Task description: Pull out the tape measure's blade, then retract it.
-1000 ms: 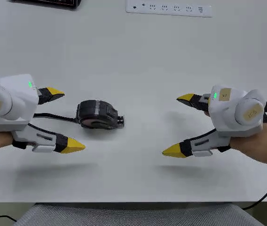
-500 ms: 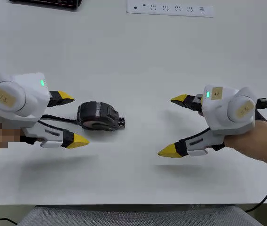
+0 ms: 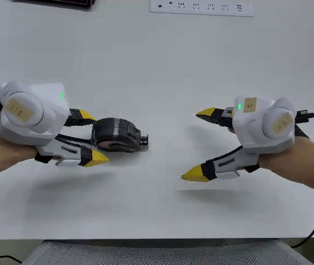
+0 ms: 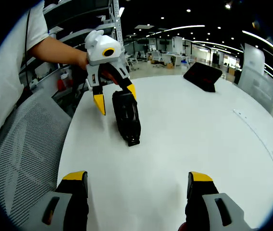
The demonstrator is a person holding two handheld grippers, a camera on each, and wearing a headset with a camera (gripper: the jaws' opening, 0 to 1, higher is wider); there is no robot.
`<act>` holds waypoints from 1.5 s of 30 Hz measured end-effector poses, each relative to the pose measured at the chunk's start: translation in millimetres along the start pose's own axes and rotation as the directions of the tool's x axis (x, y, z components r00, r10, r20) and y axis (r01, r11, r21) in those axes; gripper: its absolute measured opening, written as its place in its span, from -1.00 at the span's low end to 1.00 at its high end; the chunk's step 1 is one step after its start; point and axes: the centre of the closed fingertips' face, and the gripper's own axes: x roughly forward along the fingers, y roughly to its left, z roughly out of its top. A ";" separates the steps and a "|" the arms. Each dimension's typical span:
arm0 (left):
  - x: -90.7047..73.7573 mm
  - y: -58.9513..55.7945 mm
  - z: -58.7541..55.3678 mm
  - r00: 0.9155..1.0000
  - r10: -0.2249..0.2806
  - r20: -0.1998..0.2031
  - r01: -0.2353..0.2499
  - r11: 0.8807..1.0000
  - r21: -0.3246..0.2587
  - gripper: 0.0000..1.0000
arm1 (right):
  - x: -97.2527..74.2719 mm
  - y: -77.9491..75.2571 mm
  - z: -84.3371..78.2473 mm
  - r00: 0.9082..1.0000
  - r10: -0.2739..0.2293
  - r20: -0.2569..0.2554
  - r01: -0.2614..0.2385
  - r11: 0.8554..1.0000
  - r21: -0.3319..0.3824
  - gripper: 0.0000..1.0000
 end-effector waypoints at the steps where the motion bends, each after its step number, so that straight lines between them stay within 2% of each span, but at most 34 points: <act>1: 0.5 -0.5 0.2 1.000 -0.004 -0.001 0.004 1.000 -0.001 -0.10 | 0.0 -0.2 0.3 1.000 0.000 0.001 0.000 1.000 0.000 0.68; 6: 3.7 -1.7 0.4 1.000 -0.015 -0.013 0.015 1.000 0.014 -0.22 | 0.6 -0.5 1.4 1.000 -0.001 0.003 0.001 1.000 0.000 0.68; 22: 9.6 7.9 -1.7 0.999 -0.006 -0.045 0.009 0.998 0.063 -0.44 | 7.0 0.4 2.1 1.000 0.009 0.007 -0.009 1.000 0.000 0.67; 30: 11.1 8.5 -2.5 0.998 -0.010 -0.062 0.015 0.996 0.093 -0.45 | 10.5 -1.5 3.9 1.000 0.014 0.006 -0.014 1.000 -0.009 0.66; 38: 11.6 8.6 -3.9 0.995 -0.010 -0.099 0.022 0.992 0.124 -0.46 | 13.1 -2.4 4.7 1.000 0.017 0.005 -0.017 1.000 -0.018 0.63; 45: 12.2 8.9 -4.7 0.993 -0.004 -0.120 0.018 0.992 0.122 -0.46 | 18.7 -2.7 8.8 1.000 0.024 0.010 -0.024 0.999 -0.032 0.54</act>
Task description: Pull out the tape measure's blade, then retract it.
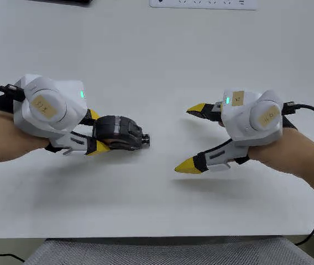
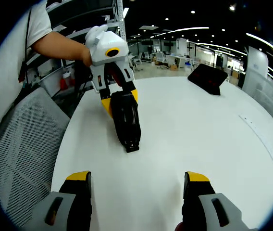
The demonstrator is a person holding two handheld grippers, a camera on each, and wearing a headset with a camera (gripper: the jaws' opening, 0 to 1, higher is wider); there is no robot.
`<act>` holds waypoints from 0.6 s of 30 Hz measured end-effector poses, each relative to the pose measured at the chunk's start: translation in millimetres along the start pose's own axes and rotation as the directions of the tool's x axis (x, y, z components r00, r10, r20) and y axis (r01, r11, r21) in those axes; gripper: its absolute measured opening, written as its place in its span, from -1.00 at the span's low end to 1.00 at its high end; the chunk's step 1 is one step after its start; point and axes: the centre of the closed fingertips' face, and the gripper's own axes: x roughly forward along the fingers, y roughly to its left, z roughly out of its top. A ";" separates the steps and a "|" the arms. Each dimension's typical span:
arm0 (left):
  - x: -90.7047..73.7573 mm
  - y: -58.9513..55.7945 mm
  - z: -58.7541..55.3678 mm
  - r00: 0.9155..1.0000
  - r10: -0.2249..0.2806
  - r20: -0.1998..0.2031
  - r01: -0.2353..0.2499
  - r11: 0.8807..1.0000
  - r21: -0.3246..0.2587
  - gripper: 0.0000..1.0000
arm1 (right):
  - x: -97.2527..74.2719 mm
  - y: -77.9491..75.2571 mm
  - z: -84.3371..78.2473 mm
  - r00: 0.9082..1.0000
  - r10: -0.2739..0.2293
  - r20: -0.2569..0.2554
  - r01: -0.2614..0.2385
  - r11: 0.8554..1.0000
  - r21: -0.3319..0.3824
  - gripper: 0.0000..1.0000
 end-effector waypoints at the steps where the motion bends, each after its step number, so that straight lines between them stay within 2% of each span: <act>1: 0.3 -0.3 0.3 1.000 0.001 -0.002 -0.001 1.000 0.001 -0.46 | 0.9 -0.1 1.0 1.000 0.001 0.002 -0.001 1.000 -0.001 0.54; 18: 2.6 0.4 -2.9 1.000 0.006 -0.024 -0.006 1.000 0.013 -0.45 | 25.0 0.7 18.1 0.999 0.045 0.023 -0.044 0.998 -0.040 0.28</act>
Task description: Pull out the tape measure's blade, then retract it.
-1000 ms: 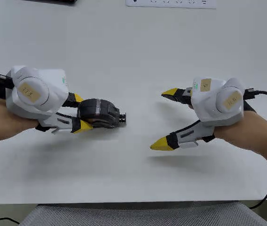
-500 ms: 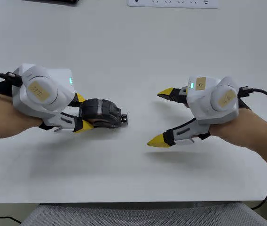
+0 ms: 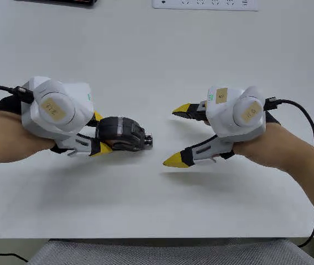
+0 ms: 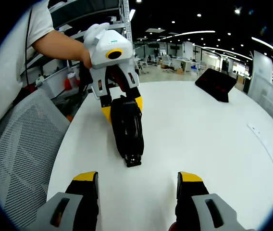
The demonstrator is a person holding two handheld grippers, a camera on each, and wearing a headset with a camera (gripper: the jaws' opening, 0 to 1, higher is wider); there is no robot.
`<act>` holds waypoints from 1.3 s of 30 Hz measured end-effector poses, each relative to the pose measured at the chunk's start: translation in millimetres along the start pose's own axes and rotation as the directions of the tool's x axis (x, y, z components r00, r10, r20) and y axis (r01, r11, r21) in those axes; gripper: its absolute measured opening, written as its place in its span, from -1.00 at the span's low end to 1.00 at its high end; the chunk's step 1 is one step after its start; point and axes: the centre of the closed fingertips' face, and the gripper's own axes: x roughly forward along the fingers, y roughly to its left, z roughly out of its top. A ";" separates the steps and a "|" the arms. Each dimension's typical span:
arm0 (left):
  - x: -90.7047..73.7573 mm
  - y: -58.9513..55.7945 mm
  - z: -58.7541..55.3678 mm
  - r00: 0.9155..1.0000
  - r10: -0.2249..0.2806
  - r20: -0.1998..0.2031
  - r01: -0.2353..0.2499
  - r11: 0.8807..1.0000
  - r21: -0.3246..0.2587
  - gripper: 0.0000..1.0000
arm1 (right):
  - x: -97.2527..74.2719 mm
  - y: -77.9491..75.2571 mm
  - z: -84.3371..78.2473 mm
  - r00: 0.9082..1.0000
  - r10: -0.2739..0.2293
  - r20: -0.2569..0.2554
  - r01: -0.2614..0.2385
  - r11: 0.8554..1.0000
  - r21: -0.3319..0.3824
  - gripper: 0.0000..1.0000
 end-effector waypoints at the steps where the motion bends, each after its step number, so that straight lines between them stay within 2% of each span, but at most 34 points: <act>1: 0.1 0.0 -0.1 1.000 0.000 -0.002 0.000 1.000 0.001 -0.45 | 1.4 0.5 0.9 1.000 0.004 0.002 -0.004 1.000 -0.001 0.26; 19: 0.8 0.3 -2.0 1.000 0.003 -0.014 -0.002 1.000 0.003 -0.46 | 22.9 6.1 11.9 0.998 0.055 0.036 -0.053 0.998 -0.044 -0.20; 29: 0.9 -0.1 -1.8 1.000 0.003 -0.014 -0.003 1.000 -0.002 -0.47 | 32.9 9.7 11.0 0.995 0.089 0.033 -0.087 0.994 -0.067 -0.40; 39: 1.1 -0.2 -1.9 1.000 0.000 -0.019 0.000 1.000 -0.003 -0.47 | 39.8 8.5 8.0 0.995 0.097 0.030 -0.094 0.991 -0.093 -0.58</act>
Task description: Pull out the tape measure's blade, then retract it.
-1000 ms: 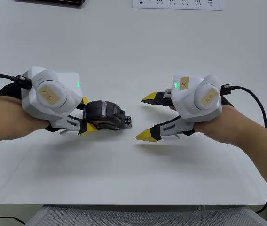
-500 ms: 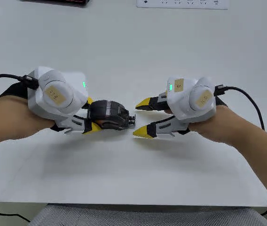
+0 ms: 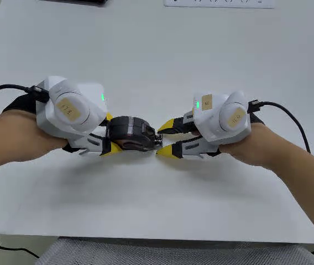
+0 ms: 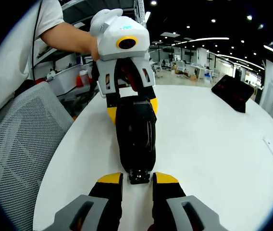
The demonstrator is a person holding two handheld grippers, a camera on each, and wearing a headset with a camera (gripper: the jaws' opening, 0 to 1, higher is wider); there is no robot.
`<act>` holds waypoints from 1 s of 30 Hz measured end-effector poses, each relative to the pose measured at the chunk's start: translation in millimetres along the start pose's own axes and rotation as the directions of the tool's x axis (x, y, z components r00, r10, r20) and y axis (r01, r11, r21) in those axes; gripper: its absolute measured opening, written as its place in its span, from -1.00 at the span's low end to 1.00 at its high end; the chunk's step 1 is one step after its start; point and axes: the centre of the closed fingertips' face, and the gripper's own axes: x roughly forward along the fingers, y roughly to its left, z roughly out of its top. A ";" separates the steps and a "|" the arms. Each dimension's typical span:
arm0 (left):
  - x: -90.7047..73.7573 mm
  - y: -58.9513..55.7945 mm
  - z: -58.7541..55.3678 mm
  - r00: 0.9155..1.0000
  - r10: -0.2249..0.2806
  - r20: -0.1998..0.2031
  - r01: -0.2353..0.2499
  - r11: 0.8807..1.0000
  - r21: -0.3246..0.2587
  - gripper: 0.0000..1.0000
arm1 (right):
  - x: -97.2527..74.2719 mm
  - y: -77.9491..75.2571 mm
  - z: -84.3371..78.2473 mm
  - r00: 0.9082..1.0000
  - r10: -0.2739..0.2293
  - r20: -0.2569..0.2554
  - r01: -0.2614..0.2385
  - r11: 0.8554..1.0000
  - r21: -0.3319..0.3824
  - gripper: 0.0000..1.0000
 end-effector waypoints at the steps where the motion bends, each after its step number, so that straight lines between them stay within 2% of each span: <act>1: 0.0 0.0 0.1 1.000 0.000 0.000 0.000 1.000 0.000 -0.47 | 0.3 0.3 -0.1 1.000 0.001 0.000 -0.001 1.000 -0.001 -0.60; 11: 0.3 0.0 0.3 1.000 -0.001 -0.002 0.001 1.000 0.003 -0.47 | 2.0 -1.1 0.2 1.000 -0.001 0.010 0.001 1.000 -0.011 -0.74; 21: 0.3 0.2 0.5 1.000 0.003 -0.001 -0.003 1.000 0.008 -0.48 | 1.6 -1.5 0.8 1.000 -0.015 0.023 0.015 1.000 -0.009 -0.78; 30: 0.1 0.4 -0.2 1.000 0.001 -0.006 -0.001 1.000 0.006 -0.48 | 0.2 -2.8 -0.4 1.000 -0.022 0.007 0.022 0.999 -0.037 -0.80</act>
